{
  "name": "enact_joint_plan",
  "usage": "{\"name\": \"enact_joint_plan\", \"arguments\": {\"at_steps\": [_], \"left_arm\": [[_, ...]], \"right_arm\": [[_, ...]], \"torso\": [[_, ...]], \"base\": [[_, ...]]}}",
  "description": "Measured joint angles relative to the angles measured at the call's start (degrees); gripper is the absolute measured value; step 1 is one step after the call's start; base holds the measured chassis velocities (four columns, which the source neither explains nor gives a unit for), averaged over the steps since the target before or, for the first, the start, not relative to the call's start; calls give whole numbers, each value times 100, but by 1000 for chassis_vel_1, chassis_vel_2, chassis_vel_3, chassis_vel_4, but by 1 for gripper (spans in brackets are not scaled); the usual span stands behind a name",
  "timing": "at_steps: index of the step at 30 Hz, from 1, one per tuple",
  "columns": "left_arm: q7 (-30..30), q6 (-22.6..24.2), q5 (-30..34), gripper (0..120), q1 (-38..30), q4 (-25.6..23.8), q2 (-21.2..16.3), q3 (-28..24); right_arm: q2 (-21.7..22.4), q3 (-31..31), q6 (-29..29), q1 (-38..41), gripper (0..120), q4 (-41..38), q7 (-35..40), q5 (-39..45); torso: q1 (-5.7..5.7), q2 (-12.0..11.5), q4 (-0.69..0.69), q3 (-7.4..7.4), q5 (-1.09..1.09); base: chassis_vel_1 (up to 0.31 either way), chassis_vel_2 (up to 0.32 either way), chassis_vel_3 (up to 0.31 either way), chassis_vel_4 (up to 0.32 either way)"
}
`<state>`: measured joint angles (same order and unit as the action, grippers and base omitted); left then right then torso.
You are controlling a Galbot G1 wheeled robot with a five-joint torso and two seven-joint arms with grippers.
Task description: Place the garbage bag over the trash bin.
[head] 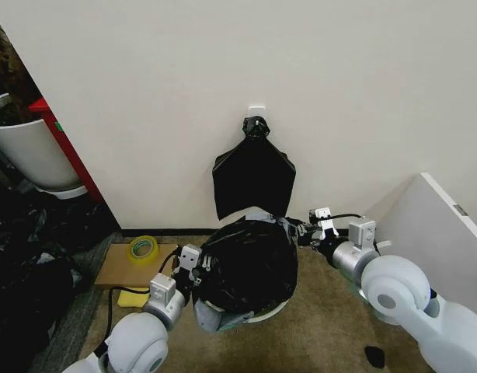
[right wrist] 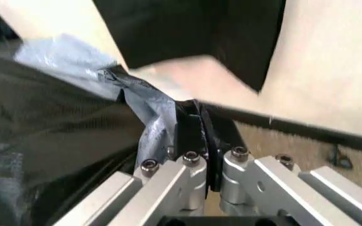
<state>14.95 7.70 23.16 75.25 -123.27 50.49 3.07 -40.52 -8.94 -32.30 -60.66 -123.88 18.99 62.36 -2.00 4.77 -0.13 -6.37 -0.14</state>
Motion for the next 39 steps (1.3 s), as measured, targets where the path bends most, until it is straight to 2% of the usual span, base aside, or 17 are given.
{"name": "enact_joint_plan", "arguments": {"at_steps": [6, 8, 11, 15, 16, 19, 21, 23, 25, 27, 28, 30, 31, 33, 34, 36, 39], "left_arm": [[52, -41, 63, 1, 3, 28, 75, -2], [157, 33, 310, 1, 2, 27, 98, 28], [288, 174, 637, 1, -11, 10, 122, 65], [501, 431, 1231, 1, -80, -25, 156, 158], [501, 431, 1231, 1, -80, -25, 156, 158], [583, 536, 1411, 1, -96, -35, 174, 222], [708, 679, 1621, 1, -88, -52, 215, 314], [785, 757, 1760, 1, -84, -66, 242, 346], [958, 998, 2167, 1, -73, -124, 293, 389], [1060, 1175, 2450, 1, -106, -143, 318, 394], [1060, 1175, 2450, 1, -106, -143, 318, 394], [1198, 1410, 2754, 1, -189, -142, 375, 395], [1269, 1479, 2869, 1, -227, -141, 401, 383], [1379, 1565, 3043, 1, -292, -130, 449, 357], [1487, 1616, 3223, 1, -354, -99, 513, 328], [1511, 1622, 3259, 1, -365, -89, 527, 322], [1768, 1636, 3562, 1, -405, -3, 615, 314]], "right_arm": [[117, -70, -42, -183, 0, 11, -344, 94], [56, -163, -18, -293, 0, -68, -366, 138], [-65, -389, 42, -488, 7, -154, -349, 285], [-298, -1104, 166, -968, 26, -251, -346, 715], [-298, -1104, 166, -968, 26, -251, -346, 715], [-428, -1518, 203, -1132, 36, -286, -301, 1032], [-528, -1825, 237, -1229, 46, -390, -268, 1239], [-558, -1954, 252, -1297, 48, -488, -286, 1259], [-575, -2125, 353, -1650, 60, -890, -569, 857], [-538, -2084, 508, -2052, 68, -1246, -949, 124], [-538, -2084, 508, -2052, 68, -1246, -949, 124], [-452, -1696, 765, -2664, 79, -1690, -1460, -1245], [-441, -1596, 792, -2783, 83, -1776, -1529, -1494], [-431, -1477, 785, -2926, 86, -1882, -1559, -1663], [-438, -1355, 665, -3064, 93, -1950, -1515, -1574], [-445, -1341, 634, -3083, 94, -1956, -1489, -1526], [-588, -1322, 238, -3201, 100, -1974, -1086, -766]], "torso": [[0, 0, 0, 0, -1], [0, 0, 0, 0, 0], [0, 0, 1, 0, 0], [1, 0, 0, 1, 1], [1, 0, 0, 1, 1], [1, 0, -2, 1, 0], [1, 0, 0, 1, 1], [1, 0, 2, 1, 0], [1, 0, 1, 1, -2], [1, 0, 0, 1, 0], [1, 0, 0, 1, 0], [1, 1, -1, 1, 0], [1, 1, 0, 1, 1], [1, 1, 0, 1, -1], [1, 1, -2, 1, -3], [1, 1, -2, 1, -2], [1, 1, 1, 1, 0]], "base": [[0, 0, 0, 0], [0, 0, 0, 0], [0, 0, 0, 0], [0, 0, 0, 0], [0, 0, 0, 0], [0, 0, 0, 0], [0, 0, 0, 0], [0, 0, 0, 0], [0, 0, 0, 0], [0, 0, 0, 0], [0, 0, 0, 0], [0, 0, 0, 0], [0, 0, 0, 0], [0, 0, 0, 0], [0, 0, 0, 0], [0, 0, 0, 0], [0, 0, 0, 0]]}}
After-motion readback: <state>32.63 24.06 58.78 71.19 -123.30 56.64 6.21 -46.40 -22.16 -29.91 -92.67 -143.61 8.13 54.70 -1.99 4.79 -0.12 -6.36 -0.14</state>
